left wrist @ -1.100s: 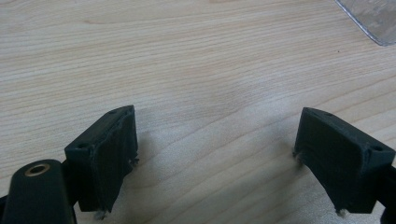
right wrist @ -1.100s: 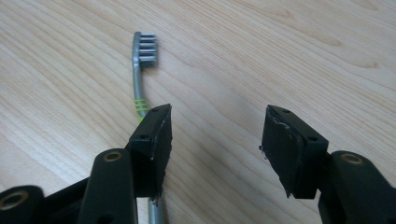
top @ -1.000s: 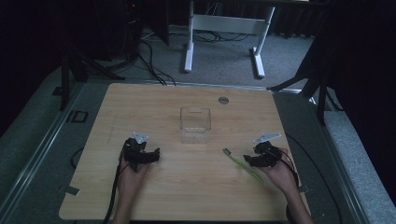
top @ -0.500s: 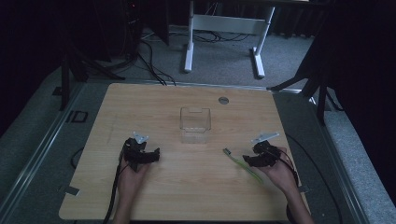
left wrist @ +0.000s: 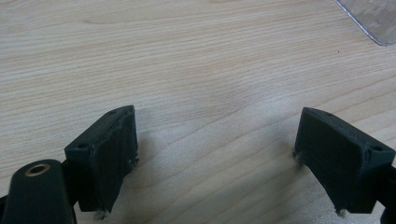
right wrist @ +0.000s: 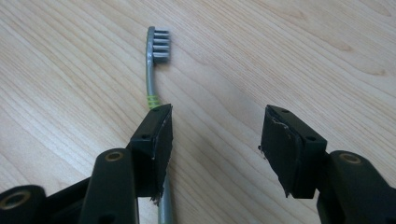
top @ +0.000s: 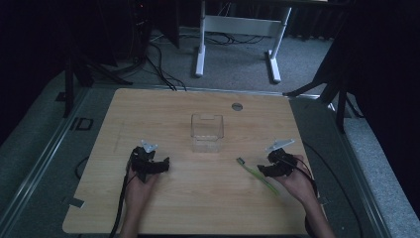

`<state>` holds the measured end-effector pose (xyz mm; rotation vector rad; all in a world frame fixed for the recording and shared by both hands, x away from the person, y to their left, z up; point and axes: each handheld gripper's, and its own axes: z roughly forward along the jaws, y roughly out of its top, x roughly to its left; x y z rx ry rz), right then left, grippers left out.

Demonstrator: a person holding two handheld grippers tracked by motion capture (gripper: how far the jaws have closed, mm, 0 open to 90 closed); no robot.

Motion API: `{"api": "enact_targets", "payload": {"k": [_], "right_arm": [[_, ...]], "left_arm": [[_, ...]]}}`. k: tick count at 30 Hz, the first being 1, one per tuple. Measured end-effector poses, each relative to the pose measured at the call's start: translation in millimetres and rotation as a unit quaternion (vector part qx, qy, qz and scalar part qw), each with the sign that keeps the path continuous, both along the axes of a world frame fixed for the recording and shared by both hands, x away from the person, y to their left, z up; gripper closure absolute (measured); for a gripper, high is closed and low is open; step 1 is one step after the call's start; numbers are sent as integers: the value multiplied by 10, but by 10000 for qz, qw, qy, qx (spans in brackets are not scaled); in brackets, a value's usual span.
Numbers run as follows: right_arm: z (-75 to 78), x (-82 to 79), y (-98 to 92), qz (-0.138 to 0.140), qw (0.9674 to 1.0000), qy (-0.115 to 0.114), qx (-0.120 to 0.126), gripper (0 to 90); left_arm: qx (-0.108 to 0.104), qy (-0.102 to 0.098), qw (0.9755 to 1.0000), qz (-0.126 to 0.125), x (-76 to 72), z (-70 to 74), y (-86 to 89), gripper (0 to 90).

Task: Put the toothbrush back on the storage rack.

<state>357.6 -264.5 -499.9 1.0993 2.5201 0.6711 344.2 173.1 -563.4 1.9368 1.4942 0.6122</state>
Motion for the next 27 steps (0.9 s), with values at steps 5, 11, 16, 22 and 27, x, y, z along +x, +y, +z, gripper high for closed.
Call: {"api": "enact_targets", "payload": {"k": [5, 11, 16, 22, 27], "right_arm": [[10, 5, 27, 72, 9999, 39, -73, 435], [19, 14, 56, 124, 9998, 80, -110, 435], [22, 19, 78, 154, 9997, 144, -116, 440], [36, 34, 105, 201, 9995, 208, -155, 463], [54, 36, 127, 245, 9993, 191, -189, 492]], "left_arm": [[0, 0, 10000, 0, 0, 0, 0, 137], [0, 0, 10000, 0, 0, 0, 0, 137], [-1, 1, 10000, 1, 0, 0, 0, 137], [0, 0, 10000, 1, 0, 0, 0, 137], [1, 1, 10000, 0, 0, 0, 0, 137]]}}
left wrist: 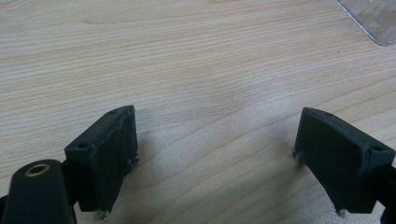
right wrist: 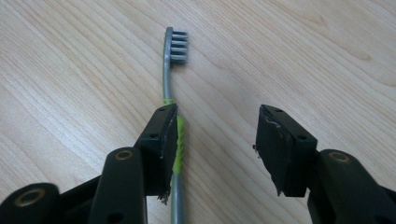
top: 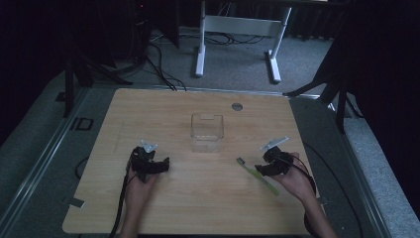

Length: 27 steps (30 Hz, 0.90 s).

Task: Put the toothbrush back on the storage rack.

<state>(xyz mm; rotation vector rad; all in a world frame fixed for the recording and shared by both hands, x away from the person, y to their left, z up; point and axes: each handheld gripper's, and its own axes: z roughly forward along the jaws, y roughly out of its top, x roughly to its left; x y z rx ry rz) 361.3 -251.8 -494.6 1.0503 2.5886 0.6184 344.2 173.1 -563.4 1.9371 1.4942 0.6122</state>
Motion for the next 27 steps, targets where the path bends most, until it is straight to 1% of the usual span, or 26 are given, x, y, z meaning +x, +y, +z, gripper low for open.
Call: {"api": "enact_targets", "payload": {"k": [8, 9, 16, 19, 20, 21, 24, 27], "right_arm": [[31, 23, 50, 99, 9999, 68, -93, 520], [33, 26, 55, 119, 9998, 76, -142, 524], [45, 36, 87, 130, 9996, 120, -203, 527], [43, 48, 118, 160, 9993, 230, -249, 524], [43, 48, 118, 160, 9993, 230, -249, 524], [32, 51, 140, 169, 9989, 294, -314, 524], [26, 61, 165, 182, 9986, 356, -349, 524], [34, 71, 182, 211, 9984, 369, -383, 530]], "left_arm": [[0, 0, 10000, 0, 0, 0, 0, 137], [0, 0, 10000, 0, 0, 0, 0, 137], [-1, 0, 10000, 0, 0, 0, 0, 137], [0, 0, 10000, 0, 0, 0, 0, 137], [0, 0, 10000, 0, 0, 0, 0, 137], [0, 1, 10000, 0, 0, 0, 0, 137], [0, 0, 10000, 0, 0, 0, 0, 137], [-1, 0, 10000, 0, 0, 0, 0, 137]]}}
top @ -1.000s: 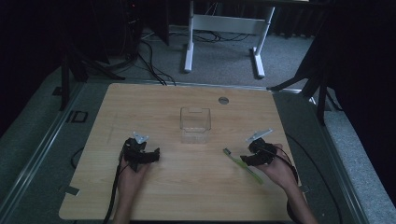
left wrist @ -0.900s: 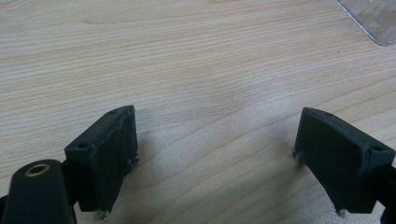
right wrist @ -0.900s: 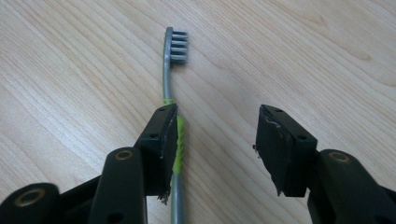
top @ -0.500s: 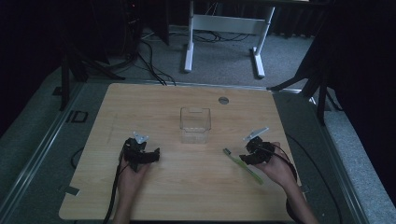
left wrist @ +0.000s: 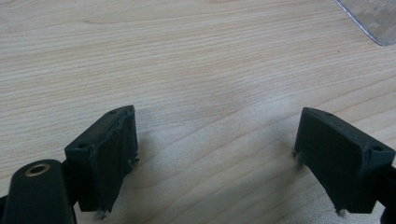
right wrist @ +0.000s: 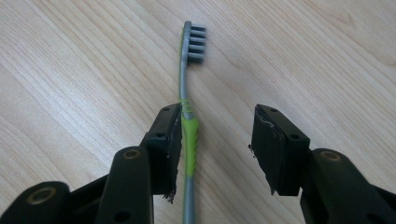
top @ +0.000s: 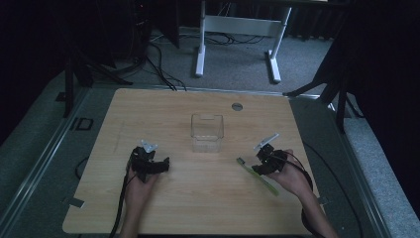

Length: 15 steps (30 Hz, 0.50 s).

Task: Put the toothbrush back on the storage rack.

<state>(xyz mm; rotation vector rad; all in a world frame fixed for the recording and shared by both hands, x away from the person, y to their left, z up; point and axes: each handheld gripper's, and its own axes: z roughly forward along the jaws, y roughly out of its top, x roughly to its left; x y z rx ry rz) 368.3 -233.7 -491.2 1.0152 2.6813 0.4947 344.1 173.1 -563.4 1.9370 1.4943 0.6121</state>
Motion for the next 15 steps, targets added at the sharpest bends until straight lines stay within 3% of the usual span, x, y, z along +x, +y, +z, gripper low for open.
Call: {"api": "enact_targets", "payload": {"k": [15], "right_arm": [[27, 26, 5, 6, 10000, 18, -63, 541]], "left_arm": [[0, 0, 10000, -1, 0, 0, 0, 137]]}}
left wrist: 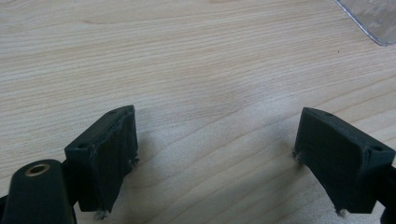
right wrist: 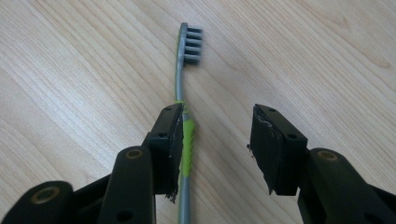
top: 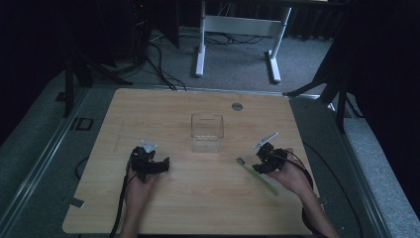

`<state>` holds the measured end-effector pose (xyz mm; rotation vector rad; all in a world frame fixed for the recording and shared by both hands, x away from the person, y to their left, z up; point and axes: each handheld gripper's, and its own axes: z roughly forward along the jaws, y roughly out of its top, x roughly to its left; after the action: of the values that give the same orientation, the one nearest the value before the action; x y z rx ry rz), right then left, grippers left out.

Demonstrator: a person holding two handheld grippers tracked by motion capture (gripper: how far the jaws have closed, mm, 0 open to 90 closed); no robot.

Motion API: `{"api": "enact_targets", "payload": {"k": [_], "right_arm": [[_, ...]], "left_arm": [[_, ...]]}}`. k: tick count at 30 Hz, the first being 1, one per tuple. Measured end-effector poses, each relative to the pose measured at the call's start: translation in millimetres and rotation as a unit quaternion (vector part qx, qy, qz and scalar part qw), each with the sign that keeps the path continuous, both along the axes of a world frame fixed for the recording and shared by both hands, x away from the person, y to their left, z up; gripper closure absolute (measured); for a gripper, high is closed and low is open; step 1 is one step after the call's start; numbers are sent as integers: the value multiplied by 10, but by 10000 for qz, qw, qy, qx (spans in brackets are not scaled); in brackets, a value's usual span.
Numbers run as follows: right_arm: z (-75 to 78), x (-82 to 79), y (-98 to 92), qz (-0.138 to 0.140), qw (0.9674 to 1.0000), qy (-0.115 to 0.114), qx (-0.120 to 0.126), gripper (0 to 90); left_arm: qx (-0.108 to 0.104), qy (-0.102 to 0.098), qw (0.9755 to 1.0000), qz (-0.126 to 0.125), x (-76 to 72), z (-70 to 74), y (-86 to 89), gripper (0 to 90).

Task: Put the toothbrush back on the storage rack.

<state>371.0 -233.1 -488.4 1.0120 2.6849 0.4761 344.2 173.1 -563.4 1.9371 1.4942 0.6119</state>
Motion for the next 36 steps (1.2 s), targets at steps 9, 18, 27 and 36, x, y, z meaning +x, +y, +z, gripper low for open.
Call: {"api": "enact_targets", "payload": {"k": [9, 18, 27, 36], "right_arm": [[-1, 10, 19, 24, 10000, 45, -72, 540], [-17, 33, 61, 41, 9995, 245, -178, 565], [-29, 42, 85, 76, 9988, 382, -280, 599], [-25, 56, 97, 85, 9983, 458, -363, 625]], "left_arm": [[0, 0, 10000, 1, 0, 0, 0, 137], [0, 0, 10000, 0, 0, 0, 0, 137], [0, 0, 10000, 0, 0, 0, 0, 137], [-1, 0, 10000, 1, 0, 0, 0, 137]]}}
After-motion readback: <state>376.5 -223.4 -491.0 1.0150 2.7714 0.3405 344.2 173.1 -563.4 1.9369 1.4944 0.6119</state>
